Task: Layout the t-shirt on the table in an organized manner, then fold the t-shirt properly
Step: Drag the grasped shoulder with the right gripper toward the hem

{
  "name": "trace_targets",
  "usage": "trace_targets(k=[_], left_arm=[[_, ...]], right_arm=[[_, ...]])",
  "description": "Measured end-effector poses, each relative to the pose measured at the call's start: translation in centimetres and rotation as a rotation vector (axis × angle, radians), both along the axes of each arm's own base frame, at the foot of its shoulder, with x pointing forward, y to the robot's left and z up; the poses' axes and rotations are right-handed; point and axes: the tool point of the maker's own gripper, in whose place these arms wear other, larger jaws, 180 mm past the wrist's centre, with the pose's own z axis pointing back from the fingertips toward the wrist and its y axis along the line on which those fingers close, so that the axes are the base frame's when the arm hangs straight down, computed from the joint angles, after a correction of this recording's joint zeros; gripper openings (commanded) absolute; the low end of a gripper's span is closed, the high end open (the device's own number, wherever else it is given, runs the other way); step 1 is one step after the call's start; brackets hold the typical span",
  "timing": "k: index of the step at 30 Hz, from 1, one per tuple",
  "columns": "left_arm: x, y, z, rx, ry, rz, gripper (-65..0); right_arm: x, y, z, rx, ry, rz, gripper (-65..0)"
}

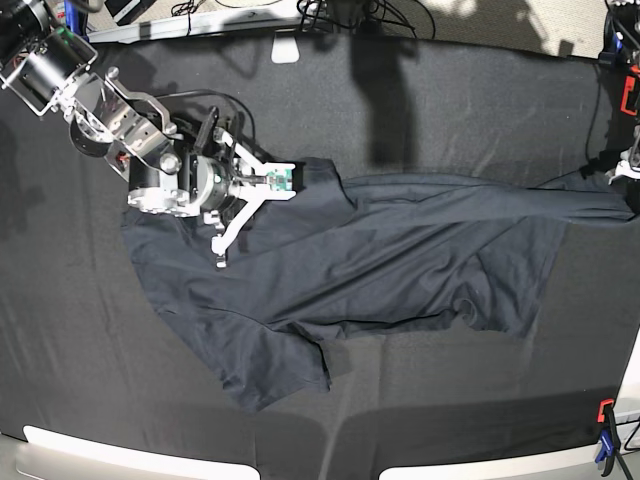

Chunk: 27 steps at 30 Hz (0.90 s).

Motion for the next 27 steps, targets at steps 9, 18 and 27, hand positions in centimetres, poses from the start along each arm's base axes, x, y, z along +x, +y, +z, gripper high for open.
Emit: trace_targets(k=[9, 18, 27], left_arm=[[0.0, 0.0, 0.0, 0.0, -0.001, 0.0, -65.0], [0.0, 0.0, 0.0, 0.0, -0.001, 0.0, -65.0], [0.0, 0.0, 0.0, 0.0, -0.001, 0.0, -65.0]], right_arm=[[1.3, 2.2, 6.5, 0.256, -0.021, -0.055, -65.0], [6.7, 3.0, 9.5, 0.52, -0.055, -0.272, -65.0], [14.8, 3.2, 7.9, 0.616, -0.099, -0.496, -65.0]])
